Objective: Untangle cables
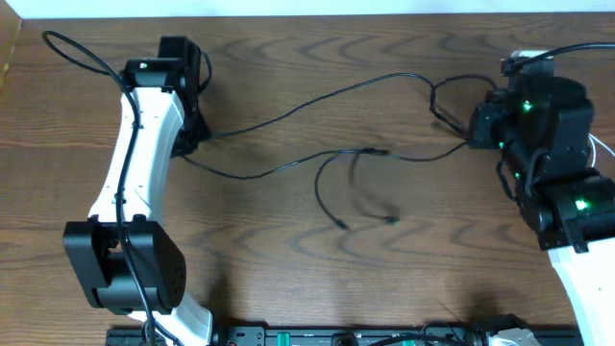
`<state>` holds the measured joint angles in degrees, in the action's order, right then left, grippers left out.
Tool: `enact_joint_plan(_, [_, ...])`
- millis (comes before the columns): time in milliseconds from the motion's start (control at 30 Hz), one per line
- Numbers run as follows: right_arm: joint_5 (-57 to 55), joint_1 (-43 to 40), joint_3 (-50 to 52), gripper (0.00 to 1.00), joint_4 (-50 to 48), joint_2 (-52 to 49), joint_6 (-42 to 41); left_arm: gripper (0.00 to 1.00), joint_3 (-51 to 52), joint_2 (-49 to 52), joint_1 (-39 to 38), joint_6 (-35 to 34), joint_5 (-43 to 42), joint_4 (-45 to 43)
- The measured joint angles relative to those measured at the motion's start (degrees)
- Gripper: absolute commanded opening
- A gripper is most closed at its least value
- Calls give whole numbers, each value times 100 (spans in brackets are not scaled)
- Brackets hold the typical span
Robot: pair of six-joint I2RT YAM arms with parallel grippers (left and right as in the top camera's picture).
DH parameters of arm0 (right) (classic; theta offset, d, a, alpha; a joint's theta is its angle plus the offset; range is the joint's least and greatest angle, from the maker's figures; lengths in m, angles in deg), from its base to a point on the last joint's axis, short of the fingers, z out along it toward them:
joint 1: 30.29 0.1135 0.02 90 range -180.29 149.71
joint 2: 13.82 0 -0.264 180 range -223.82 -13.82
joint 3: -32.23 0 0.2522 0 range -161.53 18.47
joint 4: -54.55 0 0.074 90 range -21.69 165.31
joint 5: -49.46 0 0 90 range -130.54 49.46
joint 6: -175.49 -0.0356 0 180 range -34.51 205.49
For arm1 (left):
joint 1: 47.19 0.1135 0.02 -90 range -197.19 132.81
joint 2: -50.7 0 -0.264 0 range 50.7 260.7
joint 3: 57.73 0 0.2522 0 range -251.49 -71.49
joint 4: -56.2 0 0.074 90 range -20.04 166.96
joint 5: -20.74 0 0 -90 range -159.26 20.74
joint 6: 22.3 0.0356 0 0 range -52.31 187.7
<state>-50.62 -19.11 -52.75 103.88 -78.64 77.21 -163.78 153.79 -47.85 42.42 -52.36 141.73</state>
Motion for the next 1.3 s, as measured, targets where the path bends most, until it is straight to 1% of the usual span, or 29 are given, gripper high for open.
enact_joint_plan(133, [-315, -4, 9, 1, -693, 216, 116, 8, 321, 0, 17, -142, 409, 9])
enact_joint_plan(233, [-437, -4, 9, 1, -1311, 363, 205, 8, 376, 0, 28, -258, 511, 9])
enact_joint_plan(333, [-649, -7, 11, 1, -1611, 435, 254, 8, 378, 0, 31, -323, 579, 24])
enact_joint_plan(367, [-920, -7, 11, 1, -1620, 450, 269, 8, 393, 0, 46, -326, 601, 15])
enact_joint_plan(533, [-2465, -116, 11, 1, -1563, 452, 286, 8, 686, 0, 289, -391, 640, -142])
enact_joint_plan(600, [-2942, -319, 11, 1, -1495, 452, 282, 8, 732, 0, 490, -507, 636, -155])
enact_joint_plan(667, [-3324, -730, 11, 1, -1285, 450, 205, 8, 737, 0, 748, -730, 636, -214])
enact_joint_plan(800, [-3495, -1357, 11, 1, -914, 452, -28, 7, 741, 0, 1338, -973, 393, -474])
enact_joint_plan(933, [-3268, -1816, 11, 1, -675, 450, -249, 7, 745, 0, 1858, -1082, -284, -732])
enact_joint_plan(1133, [-3139, -2225, 11, 1, -505, 372, -625, 8, 745, 0, 2028, -1222, -651, -911])
enact_joint_plan(1233, [-3102, -2570, 11, 1, -352, 236, -798, 8, 745, 0, 2129, -1290, -728, -1012])
enact_joint_plan(1300, [-3047, -2861, 11, 1, -258, 146, -916, 7, 745, 0, 2229, -1451, -763, -1029])
